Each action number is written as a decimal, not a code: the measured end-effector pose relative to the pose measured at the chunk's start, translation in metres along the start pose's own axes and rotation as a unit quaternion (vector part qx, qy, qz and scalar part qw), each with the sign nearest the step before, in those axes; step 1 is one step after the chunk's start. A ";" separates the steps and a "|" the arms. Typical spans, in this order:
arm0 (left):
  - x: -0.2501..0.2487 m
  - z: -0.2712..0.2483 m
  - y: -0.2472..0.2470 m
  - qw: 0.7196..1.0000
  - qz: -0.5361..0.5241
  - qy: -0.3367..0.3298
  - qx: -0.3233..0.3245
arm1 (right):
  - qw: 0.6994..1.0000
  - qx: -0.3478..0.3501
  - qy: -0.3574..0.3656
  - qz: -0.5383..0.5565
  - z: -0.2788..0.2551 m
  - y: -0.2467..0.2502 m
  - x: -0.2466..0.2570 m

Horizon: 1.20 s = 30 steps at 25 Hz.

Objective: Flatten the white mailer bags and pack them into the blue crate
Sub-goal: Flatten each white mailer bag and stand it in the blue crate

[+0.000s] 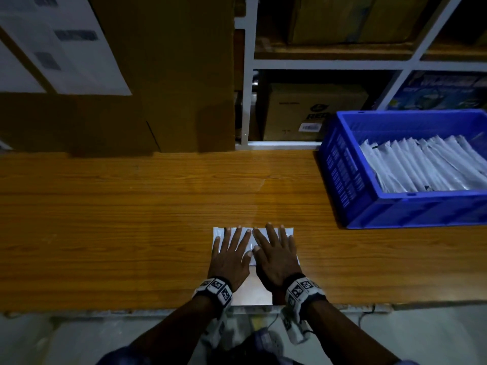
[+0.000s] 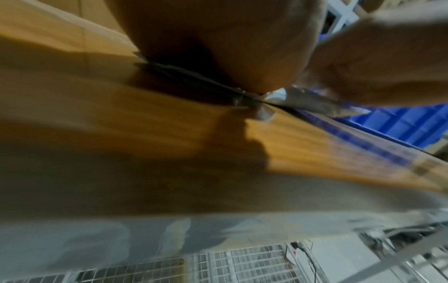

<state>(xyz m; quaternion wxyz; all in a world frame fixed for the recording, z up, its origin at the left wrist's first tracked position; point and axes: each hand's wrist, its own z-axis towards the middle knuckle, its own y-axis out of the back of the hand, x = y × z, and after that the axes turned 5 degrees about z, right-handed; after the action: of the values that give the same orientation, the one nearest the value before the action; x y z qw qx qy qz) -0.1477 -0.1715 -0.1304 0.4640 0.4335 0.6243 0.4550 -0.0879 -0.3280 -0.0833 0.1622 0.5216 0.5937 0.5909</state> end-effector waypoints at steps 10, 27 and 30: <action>-0.006 -0.004 -0.003 1.000 0.016 0.005 -0.014 | 0.999 -0.001 -0.001 -0.035 -0.002 -0.019 -0.007; -0.015 0.001 0.006 0.999 0.015 0.036 0.025 | 1.000 0.010 0.018 -0.024 0.006 -0.009 -0.009; -0.012 0.006 0.007 0.999 -0.002 0.031 0.043 | 0.999 0.024 0.017 -0.029 0.011 -0.009 -0.012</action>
<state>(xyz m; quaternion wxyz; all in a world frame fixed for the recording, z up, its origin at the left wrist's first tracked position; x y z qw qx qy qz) -0.1391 -0.1807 -0.1227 0.4264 0.4375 0.6582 0.4399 -0.0779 -0.3295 -0.0988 0.1567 0.4980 0.6249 0.5804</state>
